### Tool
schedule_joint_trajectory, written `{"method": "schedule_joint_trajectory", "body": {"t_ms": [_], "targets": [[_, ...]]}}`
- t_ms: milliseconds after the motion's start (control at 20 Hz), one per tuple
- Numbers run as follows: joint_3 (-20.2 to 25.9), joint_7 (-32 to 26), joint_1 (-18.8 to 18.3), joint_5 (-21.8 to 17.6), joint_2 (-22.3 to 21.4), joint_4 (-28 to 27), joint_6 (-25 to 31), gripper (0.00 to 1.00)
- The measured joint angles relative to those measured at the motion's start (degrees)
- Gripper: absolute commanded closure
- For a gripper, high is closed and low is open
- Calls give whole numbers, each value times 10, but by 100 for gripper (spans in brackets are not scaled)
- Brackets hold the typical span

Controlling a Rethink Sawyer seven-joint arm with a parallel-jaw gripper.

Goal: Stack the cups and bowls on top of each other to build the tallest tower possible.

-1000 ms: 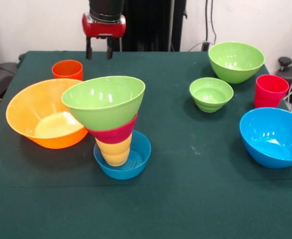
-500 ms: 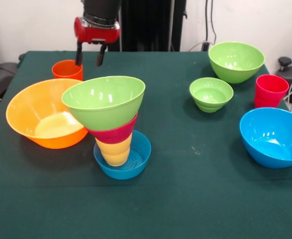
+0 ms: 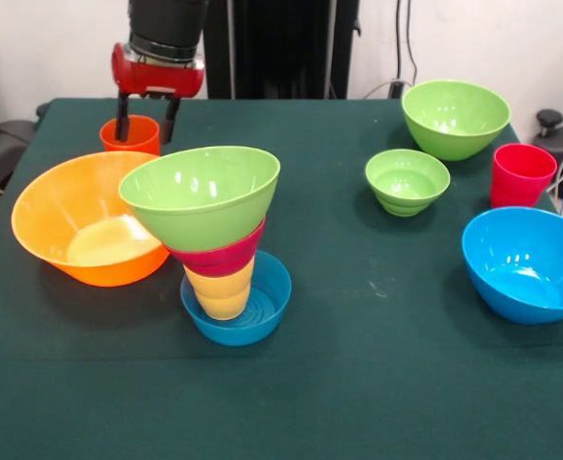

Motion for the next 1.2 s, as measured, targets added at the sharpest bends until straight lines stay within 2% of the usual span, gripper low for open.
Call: {"method": "schedule_joint_trajectory", "body": {"t_ms": [600, 1200], "targets": [[41, 0, -40, 0, 18, -4, -1, 0], [78, 0, -64, -7, 40, -4, -6, 0]]}}
